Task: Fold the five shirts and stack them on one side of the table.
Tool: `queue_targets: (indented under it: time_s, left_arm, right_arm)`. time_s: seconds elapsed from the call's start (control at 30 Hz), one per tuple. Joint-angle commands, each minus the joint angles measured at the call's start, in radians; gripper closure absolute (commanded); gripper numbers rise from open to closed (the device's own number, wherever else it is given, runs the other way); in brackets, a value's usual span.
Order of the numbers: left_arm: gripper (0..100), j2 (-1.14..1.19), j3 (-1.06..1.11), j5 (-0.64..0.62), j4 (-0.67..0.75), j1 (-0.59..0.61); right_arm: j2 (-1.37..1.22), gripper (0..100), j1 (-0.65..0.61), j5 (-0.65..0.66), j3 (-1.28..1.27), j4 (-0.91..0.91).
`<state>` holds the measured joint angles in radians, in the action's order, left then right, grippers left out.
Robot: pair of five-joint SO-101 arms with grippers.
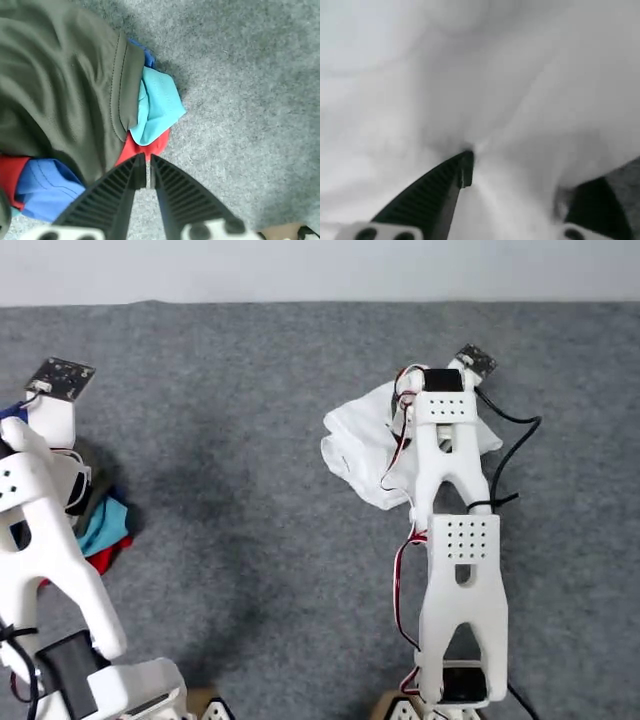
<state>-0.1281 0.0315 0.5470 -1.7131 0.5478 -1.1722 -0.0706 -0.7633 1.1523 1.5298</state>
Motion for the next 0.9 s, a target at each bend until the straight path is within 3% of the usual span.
queue_targets:
  time_s: [0.0,0.07,0.33,0.43,0.63,0.87]
  left_arm:
    - [98,-0.009,-0.012,0.011,0.015,-0.006]
    - [98,-0.009,-0.012,0.009,0.014,-0.006]
    - [98,-0.009,-0.012,0.008,0.012,-0.006]
    - [98,-0.011,-0.012,0.008,0.012,-0.006]
    - [98,-0.011,-0.013,0.008,0.003,-0.006]
    - [98,-0.011,-0.013,0.008,0.000,-0.006]
  right_arm:
    - [-0.012,90.9,0.004,0.037,0.009,-0.019]
    - [-0.010,98.9,0.015,0.069,0.012,-0.019]
    - [-0.010,98.8,0.090,0.232,0.224,0.194]
    - [-0.012,98.8,0.148,0.365,0.359,0.271]
    - [0.036,98.8,0.326,0.677,0.391,0.266]
    - [0.044,98.9,0.499,0.891,0.390,0.269]
